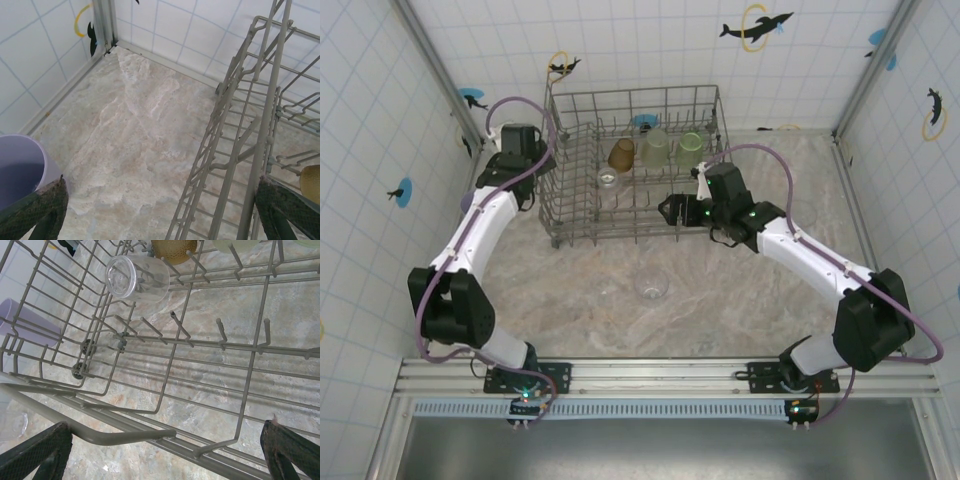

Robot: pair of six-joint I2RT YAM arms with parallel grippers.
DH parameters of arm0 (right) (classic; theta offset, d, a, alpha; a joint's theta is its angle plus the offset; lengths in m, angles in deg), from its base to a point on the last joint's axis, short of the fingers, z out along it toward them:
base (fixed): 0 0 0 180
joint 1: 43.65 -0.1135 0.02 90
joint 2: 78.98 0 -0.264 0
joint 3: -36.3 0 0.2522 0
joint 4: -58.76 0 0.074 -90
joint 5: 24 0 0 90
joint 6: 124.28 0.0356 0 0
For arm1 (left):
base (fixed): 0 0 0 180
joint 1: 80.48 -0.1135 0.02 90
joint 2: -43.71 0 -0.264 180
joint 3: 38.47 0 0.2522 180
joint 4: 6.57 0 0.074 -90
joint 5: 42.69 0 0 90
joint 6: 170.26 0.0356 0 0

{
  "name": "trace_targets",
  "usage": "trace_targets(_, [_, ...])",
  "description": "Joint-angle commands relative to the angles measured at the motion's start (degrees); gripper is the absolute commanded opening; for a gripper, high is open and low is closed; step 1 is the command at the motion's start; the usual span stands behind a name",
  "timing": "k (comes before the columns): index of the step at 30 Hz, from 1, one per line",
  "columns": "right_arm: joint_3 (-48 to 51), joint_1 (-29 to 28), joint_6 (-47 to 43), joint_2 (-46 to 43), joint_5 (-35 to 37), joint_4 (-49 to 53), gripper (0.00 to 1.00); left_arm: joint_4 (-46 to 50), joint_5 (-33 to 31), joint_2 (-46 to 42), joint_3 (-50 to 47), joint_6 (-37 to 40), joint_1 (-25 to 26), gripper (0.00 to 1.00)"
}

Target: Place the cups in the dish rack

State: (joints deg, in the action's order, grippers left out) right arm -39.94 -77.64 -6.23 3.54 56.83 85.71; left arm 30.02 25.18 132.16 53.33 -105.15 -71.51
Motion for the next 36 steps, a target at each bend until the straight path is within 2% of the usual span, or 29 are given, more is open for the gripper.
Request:
trace_targets(1, [2.34,0.34,-0.72,-1.04,0.29,-0.12,0.99,3.32,-2.55,-0.91,-2.29,-3.01,-4.27,0.97])
trace_targets(8, [3.89,0.34,0.31,-2.12,1.04,-0.56,0.99,4.05,-0.13,0.46,-2.62,-5.25,-7.99,0.97])
trace_targets(24, [5.96,0.46,0.47,-3.25,1.11,-1.11,0.99,1.5,2.35,3.77,-4.8,-1.02,-15.58,0.97])
trace_targets(36, [6.69,1.48,0.34,-2.77,0.92,-1.63,0.99,-1.22,8.94,8.93,-3.74,4.37,-18.84,0.81])
